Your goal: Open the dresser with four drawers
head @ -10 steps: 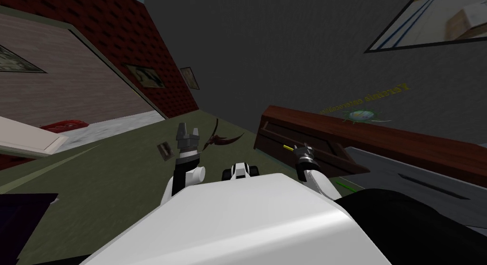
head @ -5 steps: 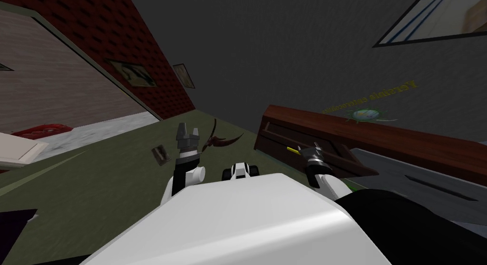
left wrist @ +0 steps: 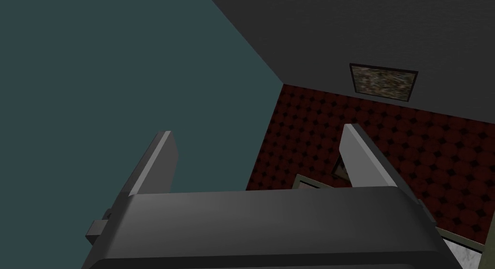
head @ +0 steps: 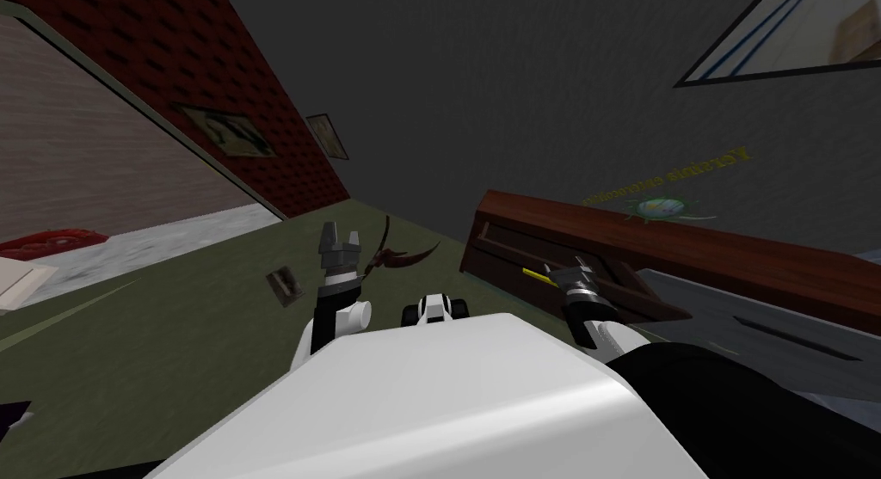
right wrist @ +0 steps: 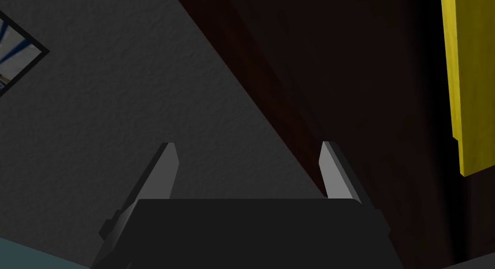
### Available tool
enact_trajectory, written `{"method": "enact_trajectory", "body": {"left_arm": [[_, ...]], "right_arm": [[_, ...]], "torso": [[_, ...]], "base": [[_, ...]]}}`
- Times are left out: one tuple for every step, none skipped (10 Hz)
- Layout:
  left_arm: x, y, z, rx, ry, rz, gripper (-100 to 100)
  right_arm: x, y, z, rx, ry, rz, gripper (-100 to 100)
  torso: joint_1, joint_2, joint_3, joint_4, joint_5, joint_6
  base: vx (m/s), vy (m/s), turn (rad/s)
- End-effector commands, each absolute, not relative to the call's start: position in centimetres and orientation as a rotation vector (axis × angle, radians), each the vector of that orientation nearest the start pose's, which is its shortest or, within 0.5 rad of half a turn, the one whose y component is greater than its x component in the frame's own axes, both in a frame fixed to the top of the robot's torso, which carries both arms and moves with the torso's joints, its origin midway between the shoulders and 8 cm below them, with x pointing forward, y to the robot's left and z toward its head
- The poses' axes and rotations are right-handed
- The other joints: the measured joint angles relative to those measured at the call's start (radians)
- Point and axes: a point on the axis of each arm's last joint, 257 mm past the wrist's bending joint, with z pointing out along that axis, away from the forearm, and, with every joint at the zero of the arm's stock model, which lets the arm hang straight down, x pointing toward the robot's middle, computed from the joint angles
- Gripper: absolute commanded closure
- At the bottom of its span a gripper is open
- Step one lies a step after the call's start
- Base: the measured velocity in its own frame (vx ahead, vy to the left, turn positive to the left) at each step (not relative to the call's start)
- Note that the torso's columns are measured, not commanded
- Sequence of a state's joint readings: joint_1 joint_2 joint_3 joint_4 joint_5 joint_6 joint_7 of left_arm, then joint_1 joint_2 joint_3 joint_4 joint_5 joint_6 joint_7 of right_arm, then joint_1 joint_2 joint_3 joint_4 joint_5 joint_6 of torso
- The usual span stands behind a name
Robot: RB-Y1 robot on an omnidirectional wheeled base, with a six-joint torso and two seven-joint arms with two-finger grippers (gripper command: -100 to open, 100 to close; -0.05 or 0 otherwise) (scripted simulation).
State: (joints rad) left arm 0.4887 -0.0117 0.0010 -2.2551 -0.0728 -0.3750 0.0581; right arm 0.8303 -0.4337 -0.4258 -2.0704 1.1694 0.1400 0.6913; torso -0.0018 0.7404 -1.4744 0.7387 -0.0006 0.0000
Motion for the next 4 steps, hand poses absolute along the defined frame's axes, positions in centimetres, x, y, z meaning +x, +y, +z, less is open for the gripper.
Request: {"method": "enact_trajectory", "body": {"left_arm": [[36.99, 27.81, -0.85, -0.761, 0.72, -1.275, 0], [36.99, 27.81, -0.85, -0.761, 0.72, -1.275, 0], [36.99, 27.81, -0.85, -0.761, 0.72, -1.275, 0], [36.99, 27.81, -0.85, -0.761, 0.72, -1.275, 0]], "right_arm": [[26.12, -57.09, -17.6, -0.424, 1.737, -1.152, 0], [26.12, -57.09, -17.6, -0.424, 1.737, -1.152, 0], [26.12, -57.09, -17.6, -0.424, 1.737, -1.152, 0], [26.12, -57.09, -17.6, -0.424, 1.737, -1.152, 0]], "torso": [[0.001, -0.001, 0.0, 0.0, 0.0, 0.0], [0.002, -0.002, -0.001, 0.0, 0.001, 0.0], [0.002, -0.002, -0.002, -0.001, 0.001, 0.0], [0.002, -0.003, -0.002, -0.001, 0.001, 0.0]], "base": [[0.0, 0.0, 0.0], [0.0, 0.0, 0.0], [0.0, 0.0, 0.0], [0.0, 0.0, 0.0]]}}
